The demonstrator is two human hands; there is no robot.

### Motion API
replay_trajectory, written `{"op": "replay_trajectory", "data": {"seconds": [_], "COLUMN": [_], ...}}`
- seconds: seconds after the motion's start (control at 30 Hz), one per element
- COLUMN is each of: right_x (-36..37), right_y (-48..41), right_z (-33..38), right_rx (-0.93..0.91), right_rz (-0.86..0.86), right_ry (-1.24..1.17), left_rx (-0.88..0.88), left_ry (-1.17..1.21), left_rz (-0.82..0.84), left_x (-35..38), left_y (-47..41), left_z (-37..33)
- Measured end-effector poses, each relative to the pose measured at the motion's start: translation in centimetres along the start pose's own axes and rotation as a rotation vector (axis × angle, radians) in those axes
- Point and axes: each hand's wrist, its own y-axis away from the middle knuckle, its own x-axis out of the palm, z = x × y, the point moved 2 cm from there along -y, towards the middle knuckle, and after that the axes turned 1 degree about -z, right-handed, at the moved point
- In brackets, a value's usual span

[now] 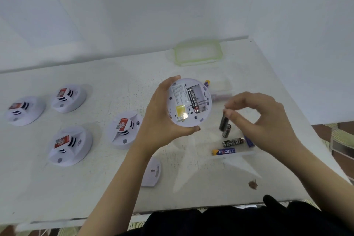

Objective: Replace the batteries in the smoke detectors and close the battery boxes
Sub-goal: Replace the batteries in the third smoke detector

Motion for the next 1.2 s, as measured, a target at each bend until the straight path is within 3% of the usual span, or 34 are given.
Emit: {"op": "replay_trajectory", "data": {"seconds": [0.07, 0.23, 0.37, 0.6, 1.0, 1.2], "right_x": [0.2, 0.5, 0.7, 0.0, -0.1, 0.0], "right_y": [0.1, -0.9, -2.6, -3.7, -3.9, -3.8], "right_z": [-0.5, 0.3, 0.6, 0.5, 1.7, 1.3], "right_rx": [-0.039, -0.206, -0.346, -0.36, -0.584, -0.593], "right_rz": [0.107, 0.086, 0.172, 0.388, 0.312, 0.343], "right_ry": [0.1, 0.159, 0.339, 0.34, 0.416, 0.396], "left_rx": [-0.022, -0.017, -0.012, 0.003, 0.033, 0.012], "left_ry": [0.025, 0.023, 0.008, -0.01, 0.003, 0.047], "left_rz": [0.001, 0.043, 0.1, 0.149, 0.155, 0.135], "left_x": [-0.2, 0.2, 0.5, 1.1, 1.2, 1.2], "left_y": [0.0, -0.2, -0.4, -0.2, -0.3, -0.3], "left_z": [0.2, -0.2, -0.7, -1.4, -1.9, -1.9]}}
